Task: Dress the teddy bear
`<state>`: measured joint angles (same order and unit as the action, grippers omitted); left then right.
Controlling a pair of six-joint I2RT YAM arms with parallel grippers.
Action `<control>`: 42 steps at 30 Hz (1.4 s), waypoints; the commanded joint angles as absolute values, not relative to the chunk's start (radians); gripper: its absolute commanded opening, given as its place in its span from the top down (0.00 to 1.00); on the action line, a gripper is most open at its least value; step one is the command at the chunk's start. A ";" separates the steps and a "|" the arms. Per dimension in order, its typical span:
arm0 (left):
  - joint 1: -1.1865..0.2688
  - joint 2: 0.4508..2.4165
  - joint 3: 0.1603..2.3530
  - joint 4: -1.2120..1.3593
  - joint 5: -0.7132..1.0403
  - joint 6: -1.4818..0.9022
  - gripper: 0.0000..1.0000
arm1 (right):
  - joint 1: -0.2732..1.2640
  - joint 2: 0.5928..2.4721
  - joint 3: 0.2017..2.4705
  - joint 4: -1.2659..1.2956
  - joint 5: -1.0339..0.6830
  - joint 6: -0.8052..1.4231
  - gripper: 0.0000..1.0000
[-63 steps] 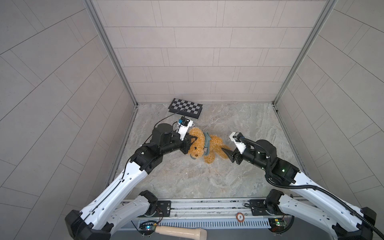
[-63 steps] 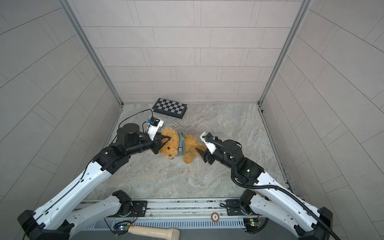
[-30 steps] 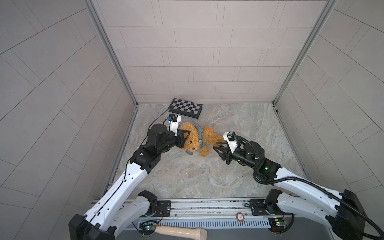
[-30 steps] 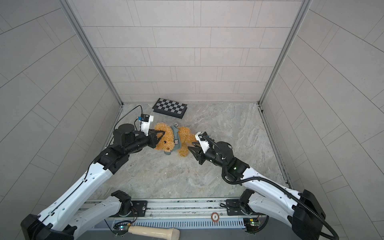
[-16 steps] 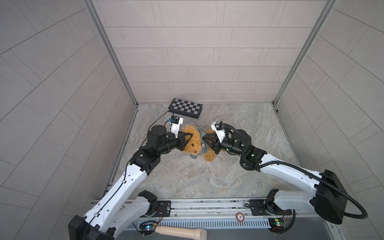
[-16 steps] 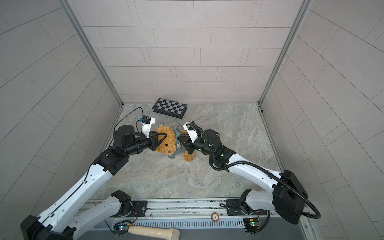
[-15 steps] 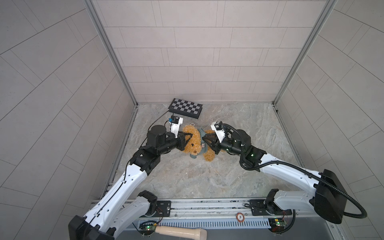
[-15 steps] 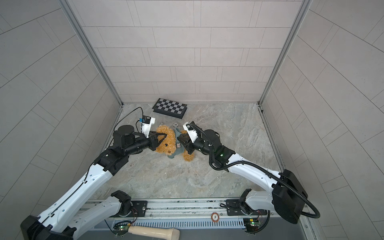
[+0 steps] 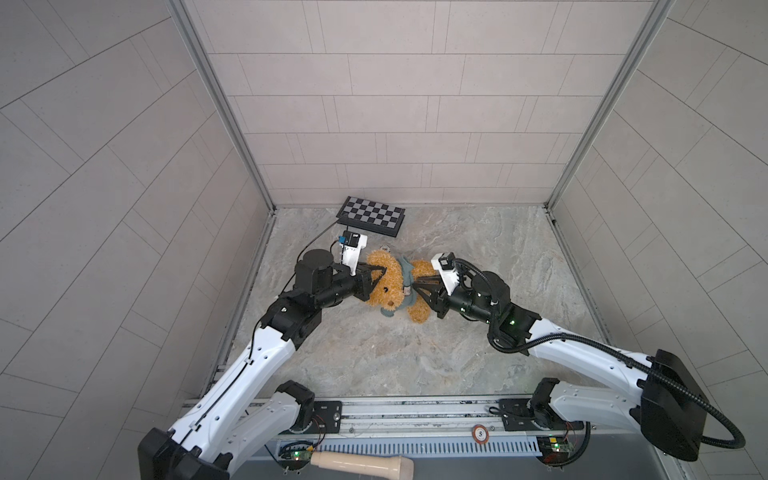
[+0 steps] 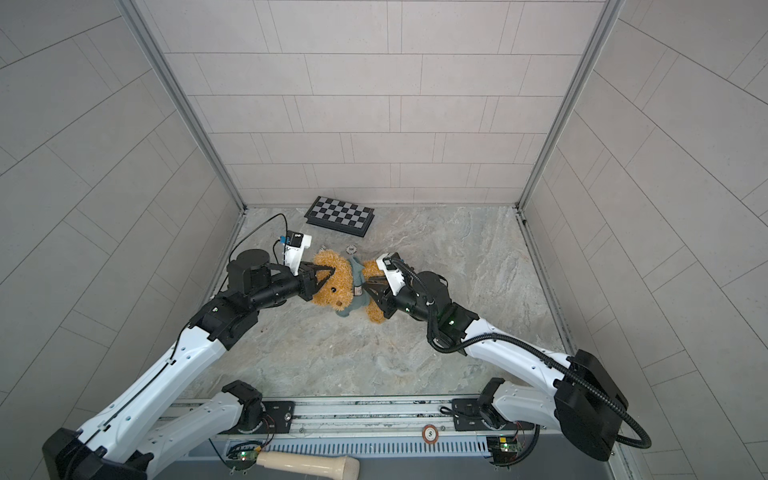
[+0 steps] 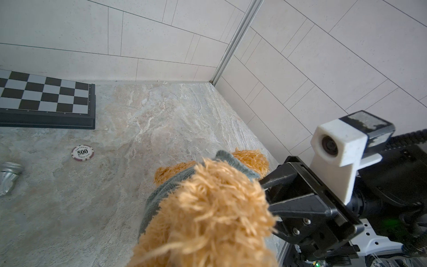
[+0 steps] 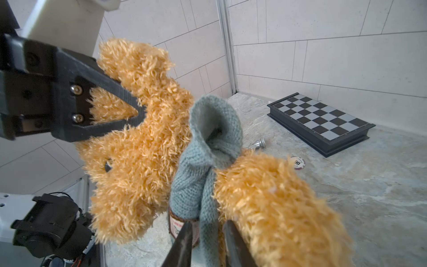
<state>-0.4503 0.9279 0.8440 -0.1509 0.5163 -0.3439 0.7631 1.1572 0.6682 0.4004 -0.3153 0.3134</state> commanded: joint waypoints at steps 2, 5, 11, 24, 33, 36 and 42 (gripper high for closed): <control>-0.457 0.914 0.851 -0.086 0.539 -0.348 1.00 | 0.764 1.186 0.709 0.425 -0.313 0.309 0.75; -0.461 0.914 0.853 -0.090 0.537 -0.348 1.00 | 0.764 1.207 0.722 0.442 -0.327 0.308 0.74; -0.474 0.917 0.860 -0.093 0.532 -0.342 1.00 | 0.764 1.229 0.749 0.418 -0.314 0.294 0.72; -0.491 0.903 0.863 -0.148 0.497 -0.253 1.00 | 0.749 1.193 0.756 0.383 -0.257 0.275 1.00; -0.546 0.839 0.859 -0.400 0.359 -0.033 1.00 | 0.712 0.988 0.731 0.227 -0.054 0.277 1.00; -0.546 0.817 0.844 -0.407 0.427 -0.012 1.00 | 0.699 1.000 0.736 0.188 -0.008 0.299 1.00; -0.546 0.728 0.806 -0.353 0.502 -0.020 1.00 | 0.649 1.017 0.722 0.093 0.110 0.370 1.00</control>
<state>-0.5484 0.7876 0.8299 -0.3180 0.4568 -0.0444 0.6914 1.0321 0.7269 0.1234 -0.0689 0.3244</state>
